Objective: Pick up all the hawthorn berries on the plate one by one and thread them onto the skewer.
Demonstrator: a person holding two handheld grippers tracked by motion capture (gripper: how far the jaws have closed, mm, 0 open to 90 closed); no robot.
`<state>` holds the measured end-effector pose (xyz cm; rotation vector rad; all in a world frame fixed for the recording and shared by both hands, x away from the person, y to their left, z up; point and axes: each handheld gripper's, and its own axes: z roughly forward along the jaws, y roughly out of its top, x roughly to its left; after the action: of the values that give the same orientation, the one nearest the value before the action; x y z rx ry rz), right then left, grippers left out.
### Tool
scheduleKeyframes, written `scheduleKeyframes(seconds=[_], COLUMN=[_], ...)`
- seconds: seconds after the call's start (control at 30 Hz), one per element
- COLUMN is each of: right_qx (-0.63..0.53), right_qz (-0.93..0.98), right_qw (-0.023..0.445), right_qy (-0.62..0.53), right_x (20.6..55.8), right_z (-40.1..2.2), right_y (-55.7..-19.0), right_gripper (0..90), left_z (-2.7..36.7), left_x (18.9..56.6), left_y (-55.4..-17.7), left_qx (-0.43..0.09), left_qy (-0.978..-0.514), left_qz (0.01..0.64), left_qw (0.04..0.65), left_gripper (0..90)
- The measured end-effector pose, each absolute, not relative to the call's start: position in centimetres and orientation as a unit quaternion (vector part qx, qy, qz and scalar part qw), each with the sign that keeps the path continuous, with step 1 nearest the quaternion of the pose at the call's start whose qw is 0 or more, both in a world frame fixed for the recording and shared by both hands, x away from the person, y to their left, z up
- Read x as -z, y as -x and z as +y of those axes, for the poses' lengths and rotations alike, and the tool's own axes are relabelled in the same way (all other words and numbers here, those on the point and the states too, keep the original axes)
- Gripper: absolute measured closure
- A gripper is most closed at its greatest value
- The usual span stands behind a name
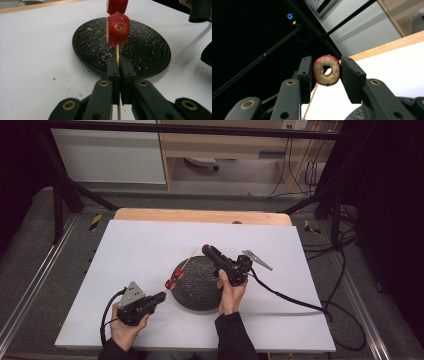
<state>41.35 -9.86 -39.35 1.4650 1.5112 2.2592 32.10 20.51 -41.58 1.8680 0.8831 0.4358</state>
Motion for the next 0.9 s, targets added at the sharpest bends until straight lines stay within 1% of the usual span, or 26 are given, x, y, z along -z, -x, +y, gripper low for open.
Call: scheduleKeyframes(seconds=[0.33, 0.9], right_qx=[-0.747, -0.759], right_qz=[0.459, 0.428], right_qw=[0.027, 0.022], right_qy=[-0.480, -0.489], right_x=[38.8, 38.4], right_z=[-10.2, -10.6], right_y=[-42.2, -42.8], right_gripper=[63.1, 63.1], left_z=[19.1, 17.7], left_x=[41.2, 40.8], left_y=[-32.1, -31.7], left_qx=[-0.192, -0.191], left_qy=[-0.764, -0.757], left_qz=[0.358, 0.353], left_qw=[0.501, 0.515], left_gripper=[88.2, 88.4])
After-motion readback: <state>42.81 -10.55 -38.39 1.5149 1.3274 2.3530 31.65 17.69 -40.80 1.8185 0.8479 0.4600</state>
